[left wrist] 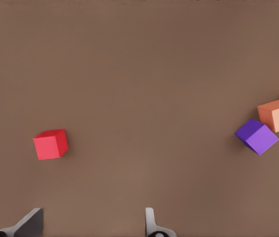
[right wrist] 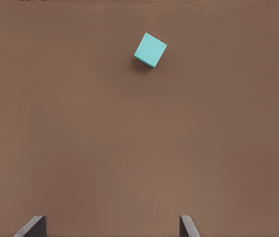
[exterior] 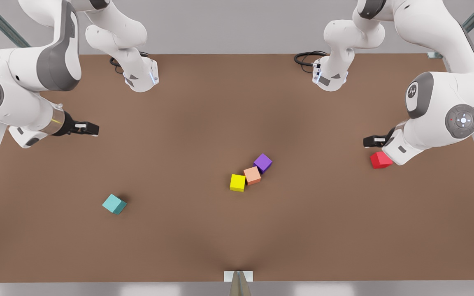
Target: Pick up red wooden cube and pass to hand red wooden cube and place in blue wooden cube
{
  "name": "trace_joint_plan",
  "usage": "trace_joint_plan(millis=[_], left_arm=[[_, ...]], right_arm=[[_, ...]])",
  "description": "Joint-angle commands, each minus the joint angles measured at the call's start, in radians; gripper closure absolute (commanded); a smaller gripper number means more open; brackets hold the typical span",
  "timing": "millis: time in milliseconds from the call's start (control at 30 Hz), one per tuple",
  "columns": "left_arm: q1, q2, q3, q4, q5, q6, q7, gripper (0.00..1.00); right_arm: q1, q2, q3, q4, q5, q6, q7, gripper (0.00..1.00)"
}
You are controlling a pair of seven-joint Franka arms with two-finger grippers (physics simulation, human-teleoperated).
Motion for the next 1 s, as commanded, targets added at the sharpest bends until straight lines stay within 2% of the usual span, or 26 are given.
trace_joint_plan(millis=[0, 67, 100, 200, 267, 367, 433, 467, 667, 700, 800, 967], left_arm=[[0.000, -0.001, 0.001, -0.002, -0.001, 0.030, -0.034, 0.00], [0.000, 0.003, 0.028, -0.021, -0.001, 0.043, -0.034, 0.00], [0.000, 0.005, 0.068, -0.084, -0.001, 0.104, -0.033, 0.00], [0.002, 0.025, 0.206, -0.339, -0.001, 0.452, 0.010, 0.00], [0.038, 0.049, 0.233, -0.471, -0.014, 0.654, 0.026, 0.00], [0.045, 0.053, 0.268, -0.600, -0.044, 0.797, 0.078, 0.00], [0.094, 0.086, 0.274, -0.607, -0.050, 0.817, 0.150, 0.00], [0.104, 0.092, 0.274, -0.626, -0.131, 0.817, 0.179, 0.00], [0.123, 0.125, 0.277, -0.684, -0.100, 0.814, 0.587, 0.00], [0.123, 0.128, 0.277, -0.684, -0.035, 0.814, 0.593, 0.00], [0.134, 0.143, 0.277, -0.686, -0.028, 0.816, 0.598, 0.00], [0.146, 0.155, 0.277, -0.724, -0.136, 0.868, 0.593, 0.00]], right_arm=[[-0.002, 0.000, 0.000, 0.000, 0.002, 0.034, 0.011, 0.00], [-0.002, 0.000, 0.001, 0.002, 0.004, 0.031, 0.011, 0.00], [-0.004, 0.000, 0.000, 0.002, 0.007, 0.031, 0.013, 0.00], [-0.004, 0.001, 0.000, 0.002, 0.007, 0.033, 0.007, 0.00], [-0.004, 0.001, -0.002, 0.002, 0.005, 0.033, 0.005, 0.00], [-0.004, 0.003, -0.002, 0.002, 0.007, 0.031, 0.005, 0.00], [-0.004, 0.003, -0.002, 0.002, 0.005, 0.030, 0.005, 0.00], [-0.004, 0.004, -0.002, 0.002, 0.005, 0.028, 0.005, 0.00], [-0.004, 0.004, -0.002, 0.002, 0.005, 0.028, 0.005, 0.00], [-0.004, 0.004, -0.002, 0.002, 0.005, 0.027, 0.005, 0.00], [-0.004, 0.004, -0.002, 0.000, 0.005, 0.025, 0.005, 0.00], [-0.004, 0.004, -0.002, 0.000, 0.005, 0.023, 0.007, 0.00]])
